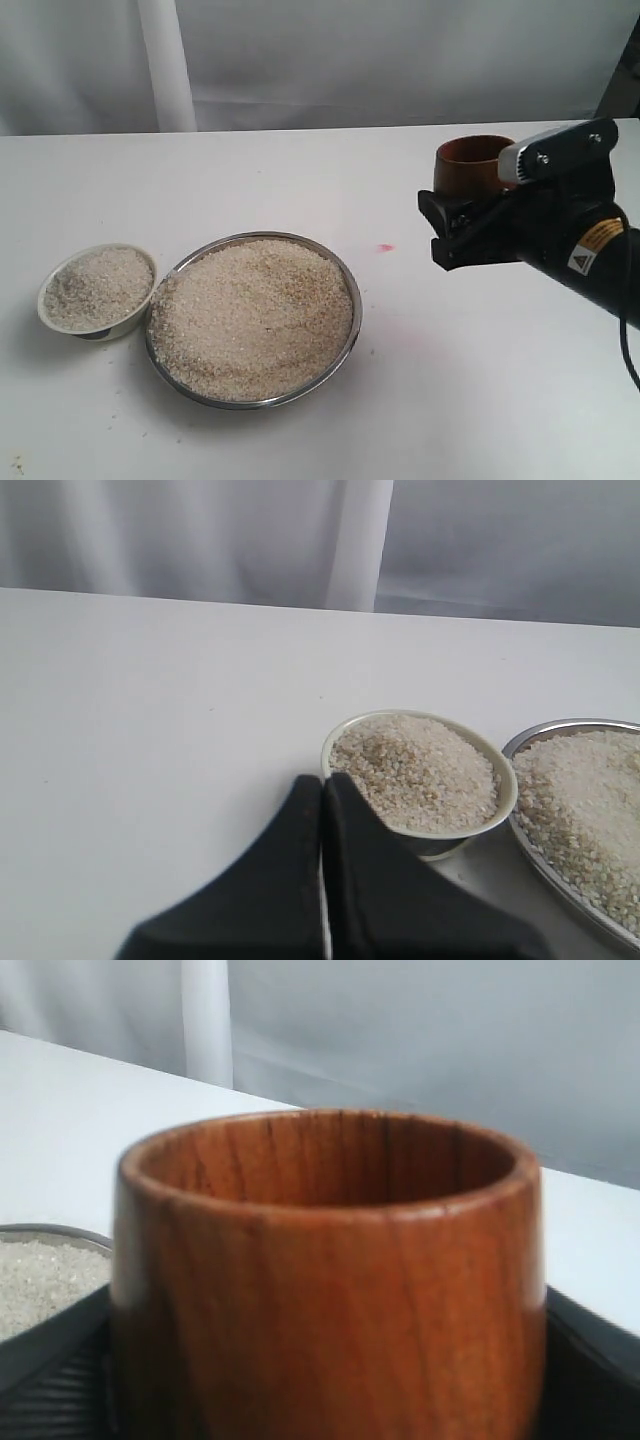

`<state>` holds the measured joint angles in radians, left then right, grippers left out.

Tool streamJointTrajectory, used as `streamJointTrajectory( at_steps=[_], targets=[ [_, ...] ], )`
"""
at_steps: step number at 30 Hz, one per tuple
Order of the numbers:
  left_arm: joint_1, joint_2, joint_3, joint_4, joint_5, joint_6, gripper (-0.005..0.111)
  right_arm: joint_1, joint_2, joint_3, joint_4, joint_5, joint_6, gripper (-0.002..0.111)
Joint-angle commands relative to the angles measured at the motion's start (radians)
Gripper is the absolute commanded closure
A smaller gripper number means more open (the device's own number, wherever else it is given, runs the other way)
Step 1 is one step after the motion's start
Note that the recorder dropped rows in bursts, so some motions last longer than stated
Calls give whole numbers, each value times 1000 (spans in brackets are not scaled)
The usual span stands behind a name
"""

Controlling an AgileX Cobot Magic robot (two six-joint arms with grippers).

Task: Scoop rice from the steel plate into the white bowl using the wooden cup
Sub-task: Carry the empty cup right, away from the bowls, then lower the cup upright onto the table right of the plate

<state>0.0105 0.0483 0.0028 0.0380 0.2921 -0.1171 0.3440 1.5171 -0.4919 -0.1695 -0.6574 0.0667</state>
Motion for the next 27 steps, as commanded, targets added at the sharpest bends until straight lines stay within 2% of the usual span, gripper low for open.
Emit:
streamJointTrajectory(
  at_steps=[1, 9, 16, 27],
  targets=[
    [1, 1, -3, -5, -7, -5, 107, -8, 42, 14, 23, -49, -15, 108],
    [1, 1, -3, -5, -7, -5, 107, -8, 232, 18, 38, -194, -16, 108],
    [1, 1, -3, -5, -7, -3, 107, -8, 316, 18, 59, -240, -18, 108],
    [1, 1, -3, -5, -7, -6, 107, -8, 354, 18, 59, -103, -18, 108]
  ],
)
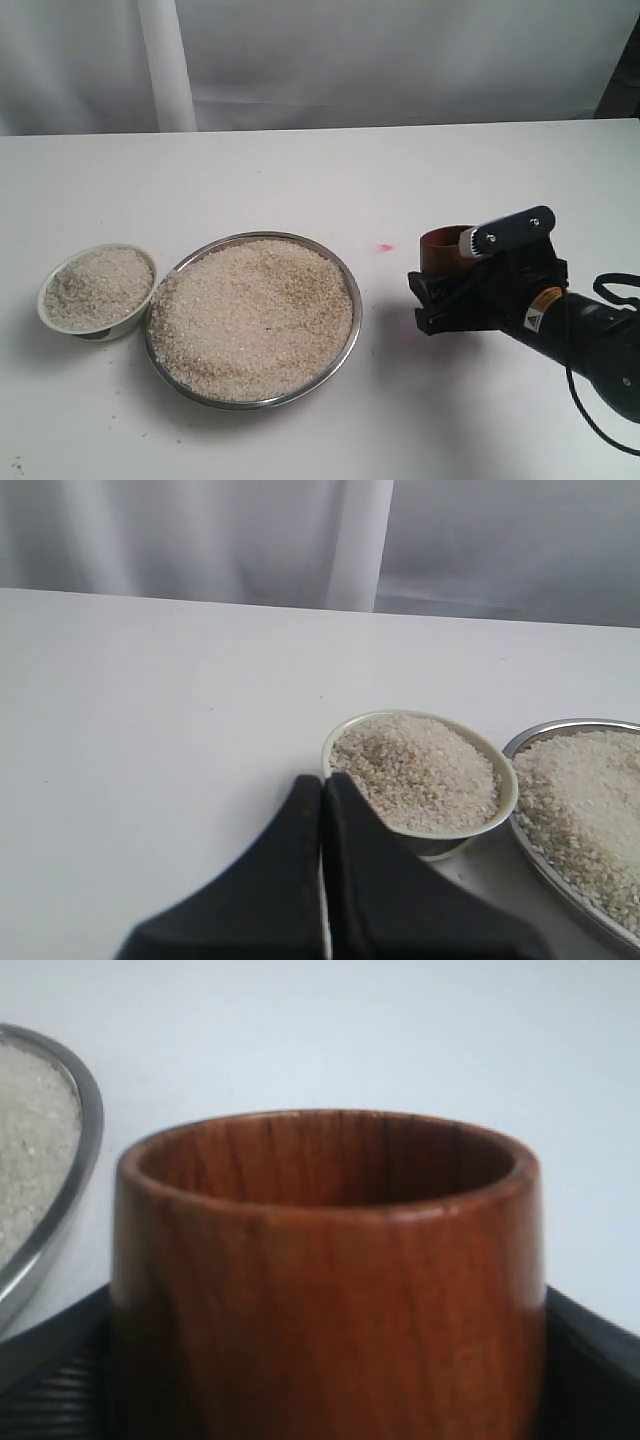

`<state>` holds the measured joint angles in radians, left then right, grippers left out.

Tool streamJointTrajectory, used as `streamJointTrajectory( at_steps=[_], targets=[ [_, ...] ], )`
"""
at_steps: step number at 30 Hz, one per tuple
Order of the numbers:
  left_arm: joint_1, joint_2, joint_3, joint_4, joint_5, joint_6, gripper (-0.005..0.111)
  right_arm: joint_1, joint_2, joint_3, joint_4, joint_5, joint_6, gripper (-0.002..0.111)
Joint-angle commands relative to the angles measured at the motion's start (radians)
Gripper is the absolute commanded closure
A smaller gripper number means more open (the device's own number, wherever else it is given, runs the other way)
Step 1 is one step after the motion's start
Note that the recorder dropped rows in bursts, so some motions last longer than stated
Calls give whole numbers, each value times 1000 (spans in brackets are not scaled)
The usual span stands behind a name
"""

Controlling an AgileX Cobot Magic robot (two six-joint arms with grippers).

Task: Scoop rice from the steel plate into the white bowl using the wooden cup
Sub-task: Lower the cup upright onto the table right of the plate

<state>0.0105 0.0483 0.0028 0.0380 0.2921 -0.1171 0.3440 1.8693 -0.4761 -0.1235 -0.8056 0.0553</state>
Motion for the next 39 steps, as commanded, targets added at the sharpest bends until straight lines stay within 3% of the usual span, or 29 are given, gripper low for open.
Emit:
streamJointTrajectory(
  at_steps=[1, 16, 18, 27, 30, 39],
  targets=[
    [1, 1, -3, -5, -7, -6, 107, -8, 2, 2, 13, 59, -7, 108],
    [1, 1, -3, -5, -7, -6, 107, -5, 2, 2, -9, 169, -7, 108],
    [1, 1, -3, -5, -7, -6, 107, -5, 2, 2, -23, 174, -7, 101],
    [1, 1, -3, -5, -7, -4, 107, -5, 2, 2, -57, 172, -4, 36],
    [1, 1, -3, -5, -7, -4, 107, -5, 2, 2, -57, 162, -4, 22],
    [1, 1, -3, -5, -7, -7, 107, -5, 0, 2, -57, 155, -4, 18]
  ],
)
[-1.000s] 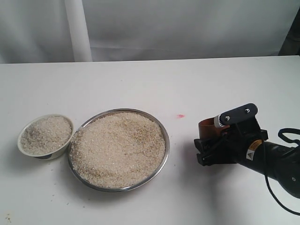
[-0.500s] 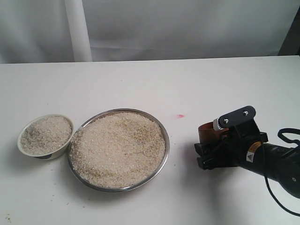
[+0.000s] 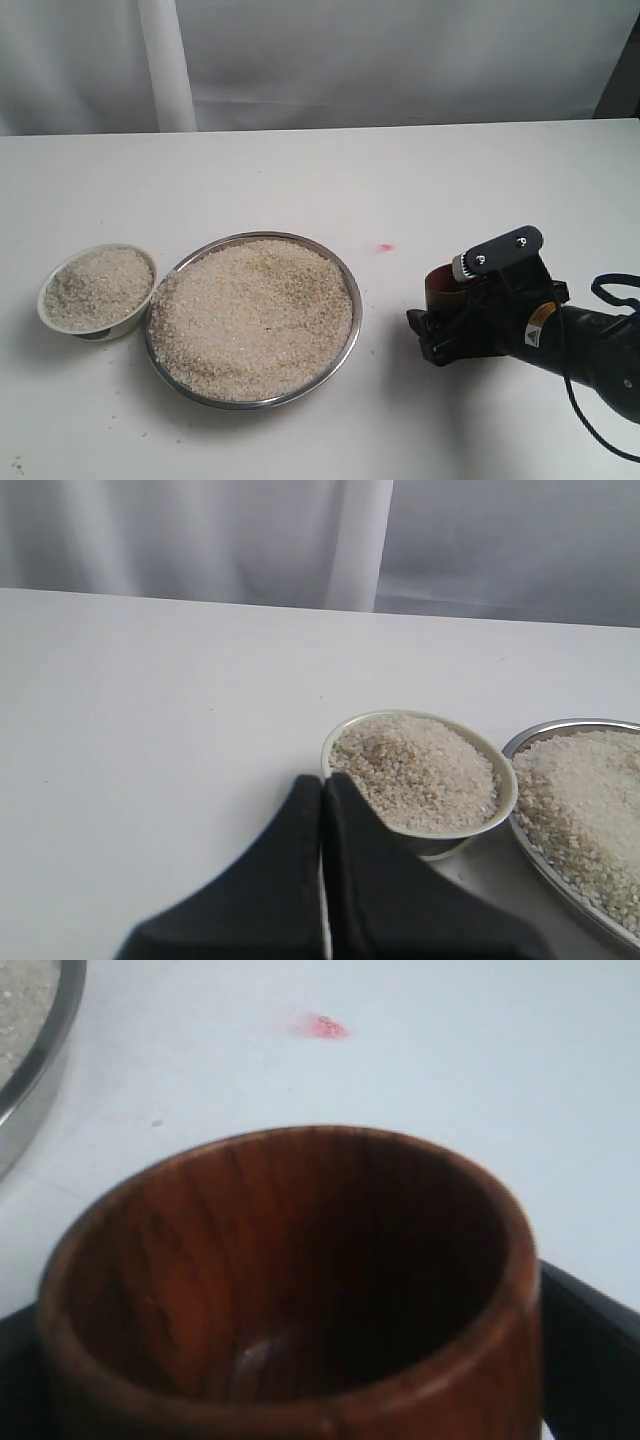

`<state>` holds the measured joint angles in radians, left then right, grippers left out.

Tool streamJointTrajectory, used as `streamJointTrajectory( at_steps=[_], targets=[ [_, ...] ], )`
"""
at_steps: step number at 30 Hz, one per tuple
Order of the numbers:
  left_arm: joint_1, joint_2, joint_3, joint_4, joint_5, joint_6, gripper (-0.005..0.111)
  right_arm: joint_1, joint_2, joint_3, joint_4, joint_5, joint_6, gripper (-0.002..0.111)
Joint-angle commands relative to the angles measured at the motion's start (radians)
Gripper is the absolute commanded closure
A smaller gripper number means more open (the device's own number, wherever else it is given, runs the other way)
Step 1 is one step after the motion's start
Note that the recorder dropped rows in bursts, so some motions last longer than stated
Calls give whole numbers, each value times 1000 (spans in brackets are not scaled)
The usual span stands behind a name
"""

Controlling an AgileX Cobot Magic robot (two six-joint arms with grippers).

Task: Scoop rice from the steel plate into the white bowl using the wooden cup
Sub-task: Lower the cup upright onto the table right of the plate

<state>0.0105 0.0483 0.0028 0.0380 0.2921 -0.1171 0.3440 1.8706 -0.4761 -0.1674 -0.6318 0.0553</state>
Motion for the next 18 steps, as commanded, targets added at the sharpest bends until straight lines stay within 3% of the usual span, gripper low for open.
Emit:
streamJointTrajectory(
  at_steps=[1, 18],
  targets=[
    [1, 1, -3, -5, -7, -7, 107, -5, -5, 2, -13, -21, -4, 18],
    [1, 1, -3, -5, -7, -5, 107, -4, -221, 2, -32, 40, 0, 18]
  ],
)
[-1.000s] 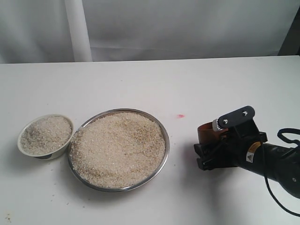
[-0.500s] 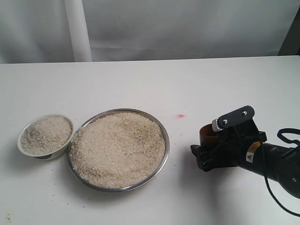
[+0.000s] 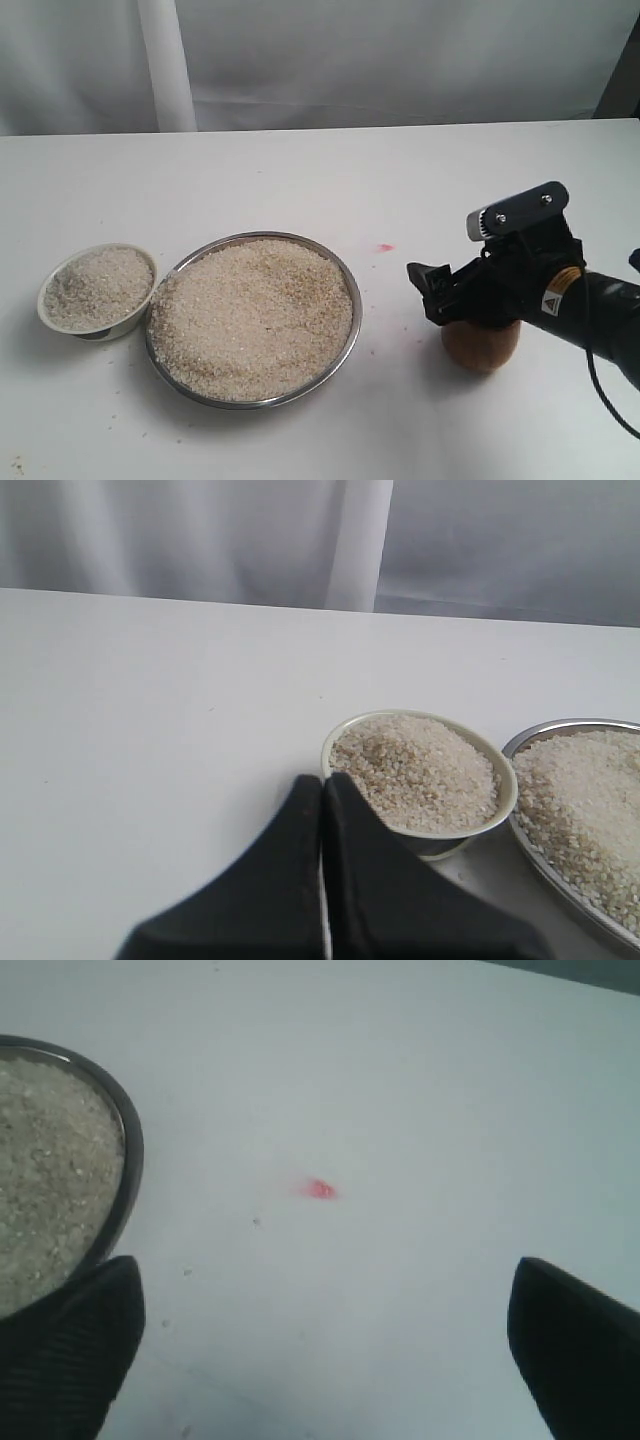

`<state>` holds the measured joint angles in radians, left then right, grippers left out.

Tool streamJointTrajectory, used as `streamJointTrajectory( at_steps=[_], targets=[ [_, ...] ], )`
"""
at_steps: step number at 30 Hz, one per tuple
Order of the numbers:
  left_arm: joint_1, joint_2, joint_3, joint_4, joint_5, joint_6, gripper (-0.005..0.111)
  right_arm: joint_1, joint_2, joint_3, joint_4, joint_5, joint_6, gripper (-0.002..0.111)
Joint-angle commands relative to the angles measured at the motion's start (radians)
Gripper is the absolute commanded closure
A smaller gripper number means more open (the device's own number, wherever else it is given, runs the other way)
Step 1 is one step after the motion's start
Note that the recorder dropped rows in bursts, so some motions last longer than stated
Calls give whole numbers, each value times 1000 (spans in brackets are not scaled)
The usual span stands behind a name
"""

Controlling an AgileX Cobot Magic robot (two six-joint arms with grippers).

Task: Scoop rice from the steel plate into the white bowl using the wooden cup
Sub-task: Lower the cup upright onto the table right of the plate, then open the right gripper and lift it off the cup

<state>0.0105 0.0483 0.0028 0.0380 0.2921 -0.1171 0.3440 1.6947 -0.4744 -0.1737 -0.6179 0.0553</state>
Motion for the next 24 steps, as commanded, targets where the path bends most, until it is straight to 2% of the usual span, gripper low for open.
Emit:
streamJointTrajectory(
  at_steps=[1, 9, 11, 14, 16, 19, 24],
  targets=[
    [1, 1, -3, -5, -7, -5, 107, -1, -70, 0, -28, 46, 10, 18],
    [1, 1, -3, -5, -7, -6, 107, 11, -293, 0, -87, 169, 111, 20],
    [1, 1, -3, -5, -7, -6, 107, 49, -392, 0, -93, 214, 179, 34],
    [1, 1, -3, -5, -7, -6, 107, 125, -559, 0, -97, 280, 186, 73],
    [1, 1, -3, -5, -7, -6, 107, 190, -653, 4, -97, 341, 215, 92],
    [1, 1, -3, -5, -7, -6, 107, 247, -740, 42, -97, 349, 215, 108],
    [1, 1, -3, -5, -7, -6, 107, 277, -861, 113, -81, 347, 215, 108]
  ],
)
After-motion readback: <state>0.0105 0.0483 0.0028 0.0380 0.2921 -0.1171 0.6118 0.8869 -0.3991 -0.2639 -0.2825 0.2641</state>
